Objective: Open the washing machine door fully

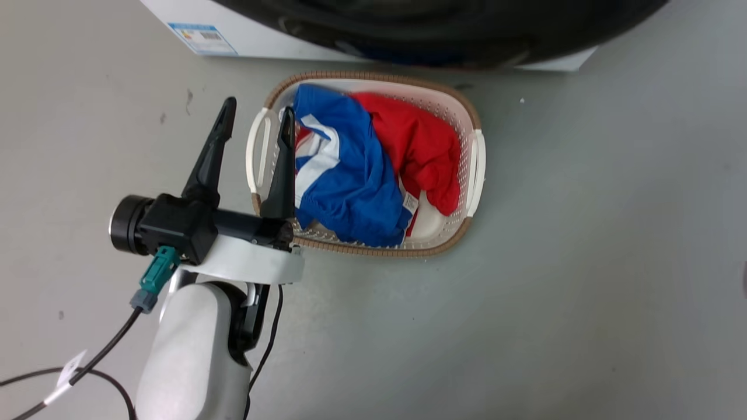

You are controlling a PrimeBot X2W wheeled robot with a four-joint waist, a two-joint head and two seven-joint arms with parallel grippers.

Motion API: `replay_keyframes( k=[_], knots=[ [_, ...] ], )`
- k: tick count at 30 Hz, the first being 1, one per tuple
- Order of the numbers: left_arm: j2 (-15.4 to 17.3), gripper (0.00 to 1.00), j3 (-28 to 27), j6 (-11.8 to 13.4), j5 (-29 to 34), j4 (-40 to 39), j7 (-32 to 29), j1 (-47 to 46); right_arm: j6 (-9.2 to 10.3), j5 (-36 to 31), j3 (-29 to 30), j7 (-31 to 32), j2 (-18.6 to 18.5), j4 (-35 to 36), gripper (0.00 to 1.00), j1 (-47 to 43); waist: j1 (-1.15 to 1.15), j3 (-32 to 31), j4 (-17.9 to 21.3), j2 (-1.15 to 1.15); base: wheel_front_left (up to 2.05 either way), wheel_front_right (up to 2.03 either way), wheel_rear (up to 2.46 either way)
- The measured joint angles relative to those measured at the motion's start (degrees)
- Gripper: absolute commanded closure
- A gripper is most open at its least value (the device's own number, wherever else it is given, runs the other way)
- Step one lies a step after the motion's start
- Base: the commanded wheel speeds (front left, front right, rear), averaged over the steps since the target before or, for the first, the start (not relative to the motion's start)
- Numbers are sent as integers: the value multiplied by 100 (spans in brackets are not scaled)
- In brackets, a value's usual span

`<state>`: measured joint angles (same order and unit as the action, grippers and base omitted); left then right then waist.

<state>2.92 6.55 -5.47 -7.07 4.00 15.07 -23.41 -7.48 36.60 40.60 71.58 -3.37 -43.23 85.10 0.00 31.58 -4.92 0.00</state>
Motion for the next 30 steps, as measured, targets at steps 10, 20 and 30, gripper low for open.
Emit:
replay_keyframes(
  k=[10,20,30],
  knots=[
    [0,0,-7,46,-73,187,0,536,0,826,-834,360,11,240,100,-1290,1,-742,-11,0,0,0,0],
    [0,0,-75,42,-16,320,0,1087,0,2186,-2129,423,20,798,100,-2731,1,-1405,-57,0,0,0,0],
    [0,0,-118,7,26,443,0,1423,-1,3412,-3542,149,22,1293,100,-3951,1,-1811,-174,0,0,0,0]
  ],
)
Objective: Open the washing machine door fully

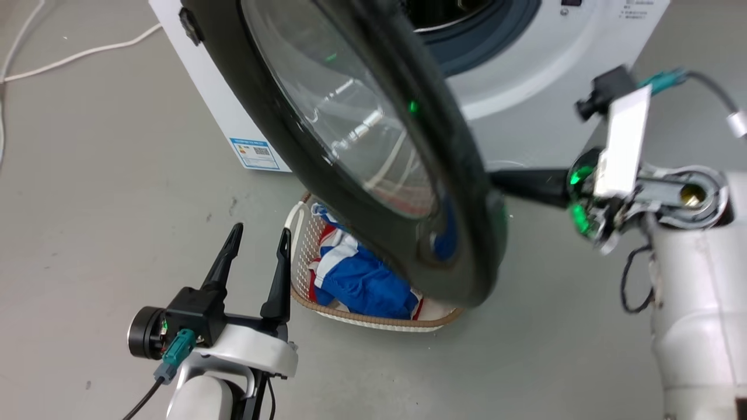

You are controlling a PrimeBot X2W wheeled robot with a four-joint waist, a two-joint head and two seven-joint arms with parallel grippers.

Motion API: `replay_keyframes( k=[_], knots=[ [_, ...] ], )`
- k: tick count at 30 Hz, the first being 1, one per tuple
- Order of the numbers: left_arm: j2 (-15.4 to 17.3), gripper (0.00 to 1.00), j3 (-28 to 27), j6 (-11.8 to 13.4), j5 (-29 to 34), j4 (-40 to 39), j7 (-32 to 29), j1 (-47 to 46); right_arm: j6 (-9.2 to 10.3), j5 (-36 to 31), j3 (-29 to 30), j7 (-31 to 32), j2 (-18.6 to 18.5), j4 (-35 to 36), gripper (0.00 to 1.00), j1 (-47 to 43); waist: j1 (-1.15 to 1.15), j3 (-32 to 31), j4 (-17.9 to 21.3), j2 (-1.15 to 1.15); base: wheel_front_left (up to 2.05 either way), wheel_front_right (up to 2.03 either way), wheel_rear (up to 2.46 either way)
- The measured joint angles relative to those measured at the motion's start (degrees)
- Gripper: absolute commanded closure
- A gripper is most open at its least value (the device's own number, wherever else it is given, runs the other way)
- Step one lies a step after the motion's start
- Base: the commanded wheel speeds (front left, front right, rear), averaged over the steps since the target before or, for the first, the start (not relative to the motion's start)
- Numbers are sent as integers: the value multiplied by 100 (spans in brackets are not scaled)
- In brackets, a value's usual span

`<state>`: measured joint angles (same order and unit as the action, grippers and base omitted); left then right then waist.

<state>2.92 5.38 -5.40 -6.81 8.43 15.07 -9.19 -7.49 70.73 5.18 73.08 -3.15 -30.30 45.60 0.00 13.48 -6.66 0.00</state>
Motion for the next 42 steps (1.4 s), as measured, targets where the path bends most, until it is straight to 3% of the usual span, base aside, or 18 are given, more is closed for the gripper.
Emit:
replay_keyframes(
  k=[12,20,29,42],
  knots=[
    [1,0,-3,8,-49,67,0,188,1,894,-1269,-457,5,407,100,-856,0,-291,-191,0,0,0,0],
    [1,0,-8,9,-49,101,0,245,1,1083,-1446,-1139,10,740,100,-1167,0,-405,-122,0,0,0,0],
    [2,0,-31,-14,-42,171,0,368,1,835,-928,-2663,20,1474,100,-2069,0,-653,105,0,0,0,0],
    [137,0,-241,-35,-14,267,0,708,1,155,51,-4235,-5,2190,100,-3954,0,-1097,489,0,0,0,0]
  ],
)
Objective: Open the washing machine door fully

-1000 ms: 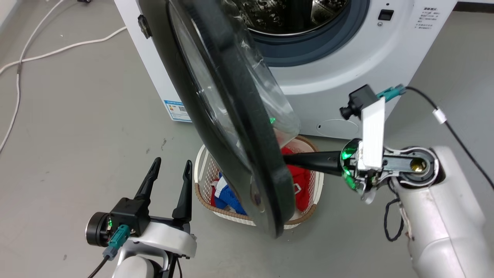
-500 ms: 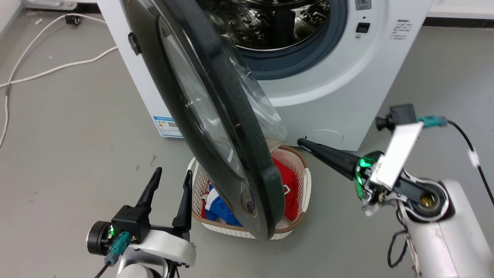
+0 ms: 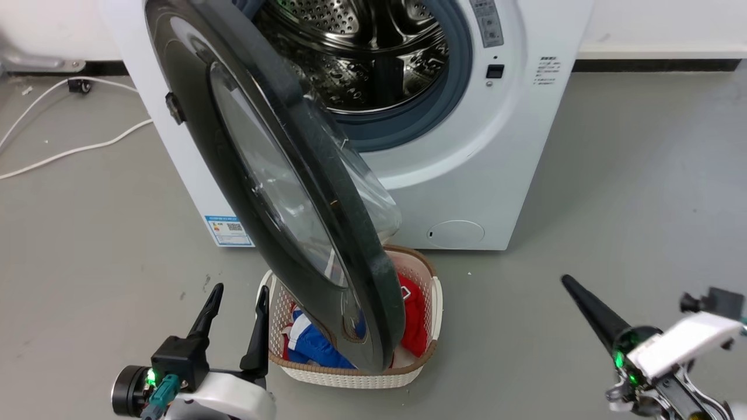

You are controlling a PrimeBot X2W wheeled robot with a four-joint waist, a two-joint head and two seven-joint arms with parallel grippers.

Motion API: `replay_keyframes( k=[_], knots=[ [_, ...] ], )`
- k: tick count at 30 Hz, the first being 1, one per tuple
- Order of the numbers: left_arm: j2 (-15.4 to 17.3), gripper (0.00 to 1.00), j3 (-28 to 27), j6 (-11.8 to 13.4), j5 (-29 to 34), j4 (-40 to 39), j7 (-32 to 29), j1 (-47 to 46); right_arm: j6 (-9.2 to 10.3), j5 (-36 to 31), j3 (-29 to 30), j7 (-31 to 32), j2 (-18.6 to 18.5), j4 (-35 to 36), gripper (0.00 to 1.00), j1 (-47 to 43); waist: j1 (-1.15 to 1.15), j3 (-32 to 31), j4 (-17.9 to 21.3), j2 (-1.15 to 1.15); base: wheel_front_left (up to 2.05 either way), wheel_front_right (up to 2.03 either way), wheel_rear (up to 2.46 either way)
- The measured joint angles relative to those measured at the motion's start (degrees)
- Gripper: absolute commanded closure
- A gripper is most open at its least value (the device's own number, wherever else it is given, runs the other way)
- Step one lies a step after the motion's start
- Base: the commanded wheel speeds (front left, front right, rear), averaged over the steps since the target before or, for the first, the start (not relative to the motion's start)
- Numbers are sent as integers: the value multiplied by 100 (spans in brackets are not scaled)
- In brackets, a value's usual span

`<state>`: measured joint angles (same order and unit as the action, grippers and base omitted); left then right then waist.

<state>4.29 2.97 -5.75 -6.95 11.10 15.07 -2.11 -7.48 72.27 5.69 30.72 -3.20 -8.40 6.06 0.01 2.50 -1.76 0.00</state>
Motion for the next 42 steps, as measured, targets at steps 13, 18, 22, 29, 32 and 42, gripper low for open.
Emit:
replay_keyframes(
  k=[13,18,22,29,32,42],
  knots=[
    [14,0,-187,20,-136,53,0,201,0,-1648,-109,-2035,-43,758,0,-903,0,-252,240,0,0,0,0],
    [12,0,-202,23,-136,77,0,201,-1,-3562,-210,-2951,-308,990,0,-879,0,-294,283,0,0,0,0],
    [3,0,-220,31,-140,84,0,205,-1,-4698,-215,-3309,-318,1050,0,-857,0,-319,326,0,0,0,0],
    [1,0,-274,71,-187,116,0,211,-1,-5969,-156,-3510,-283,1160,0,-878,-1,-340,360,0,0,0,0],
    [13,0,-271,71,-176,135,0,216,-1,-6207,-164,-3526,-244,1243,0,-985,-1,-363,364,0,0,0,0],
    [74,0,-190,64,-80,216,0,286,-1,-6479,-308,-3500,-96,1414,0,-1424,-1,-423,354,0,0,0,0]
  ],
)
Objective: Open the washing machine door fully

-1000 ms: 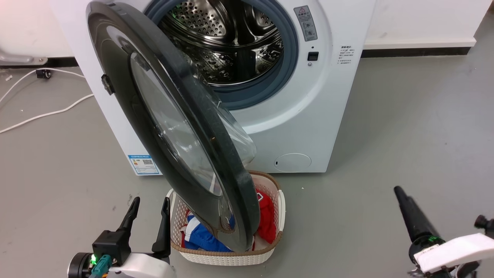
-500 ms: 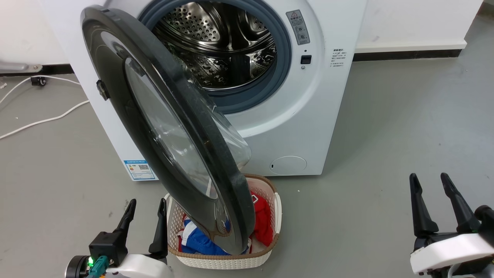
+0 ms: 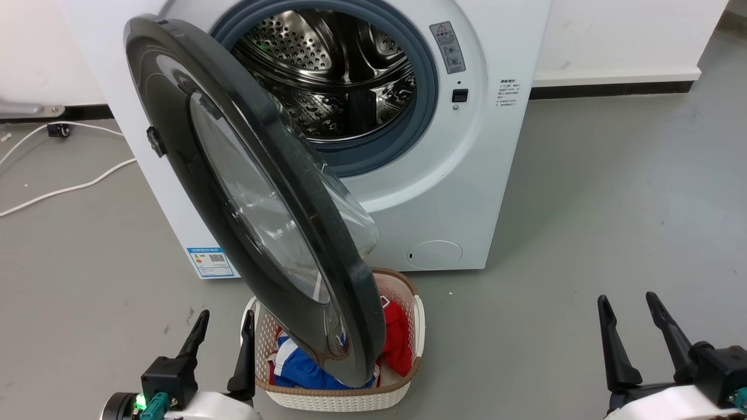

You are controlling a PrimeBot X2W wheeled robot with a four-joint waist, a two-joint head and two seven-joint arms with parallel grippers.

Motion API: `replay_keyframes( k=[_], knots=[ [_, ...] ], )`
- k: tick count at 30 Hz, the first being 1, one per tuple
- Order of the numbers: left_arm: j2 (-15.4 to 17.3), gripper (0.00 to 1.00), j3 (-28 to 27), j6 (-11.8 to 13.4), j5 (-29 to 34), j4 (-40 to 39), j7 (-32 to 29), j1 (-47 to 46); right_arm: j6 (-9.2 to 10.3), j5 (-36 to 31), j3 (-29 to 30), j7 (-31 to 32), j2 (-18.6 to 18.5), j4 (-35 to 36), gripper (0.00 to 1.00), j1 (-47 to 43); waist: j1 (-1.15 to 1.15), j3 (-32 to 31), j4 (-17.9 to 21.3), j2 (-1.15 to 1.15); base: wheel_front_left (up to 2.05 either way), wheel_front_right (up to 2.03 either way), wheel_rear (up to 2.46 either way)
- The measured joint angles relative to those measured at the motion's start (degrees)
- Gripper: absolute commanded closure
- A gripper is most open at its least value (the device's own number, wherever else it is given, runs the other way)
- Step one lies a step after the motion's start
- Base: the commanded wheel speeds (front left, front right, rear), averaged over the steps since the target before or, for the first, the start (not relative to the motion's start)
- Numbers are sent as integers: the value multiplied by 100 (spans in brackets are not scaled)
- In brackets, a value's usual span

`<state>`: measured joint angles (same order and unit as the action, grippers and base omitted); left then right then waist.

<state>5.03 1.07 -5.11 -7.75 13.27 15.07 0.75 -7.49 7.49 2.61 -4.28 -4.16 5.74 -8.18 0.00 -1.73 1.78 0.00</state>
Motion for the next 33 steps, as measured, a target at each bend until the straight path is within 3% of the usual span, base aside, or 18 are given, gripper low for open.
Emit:
replay_keyframes(
  k=[13,14,15,16,17,26,33],
  knots=[
    [30,0,60,-1,-51,40,0,1,0,-52,-60,78,60,-111,0,16,0,-16,-6,0,0,0,0],
    [29,5,65,-1,-55,57,0,1,0,-53,-63,79,60,-114,0,16,0,-16,-9,0,0,0,0],
    [26,56,68,-1,-67,74,0,1,0,-55,-64,86,62,-118,0,16,0,-15,-12,0,0,0,0],
    [25,85,69,0,-78,82,0,1,0,-63,-71,108,62,-121,0,16,0,-14,-14,0,0,0,0],
    [25,100,69,1,-103,90,0,-1,0,-78,-77,109,62,-120,0,16,0,-13,-15,0,0,0,0],
    [34,100,31,13,-254,89,-38,-88,0,-107,-40,179,70,-122,0,19,0,23,-46,0,0,0,0],
    [96,100,-36,68,-348,-528,-182,-419,0,-188,-22,181,81,-97,0,18,0,51,-116,0,0,0,0]
  ],
)
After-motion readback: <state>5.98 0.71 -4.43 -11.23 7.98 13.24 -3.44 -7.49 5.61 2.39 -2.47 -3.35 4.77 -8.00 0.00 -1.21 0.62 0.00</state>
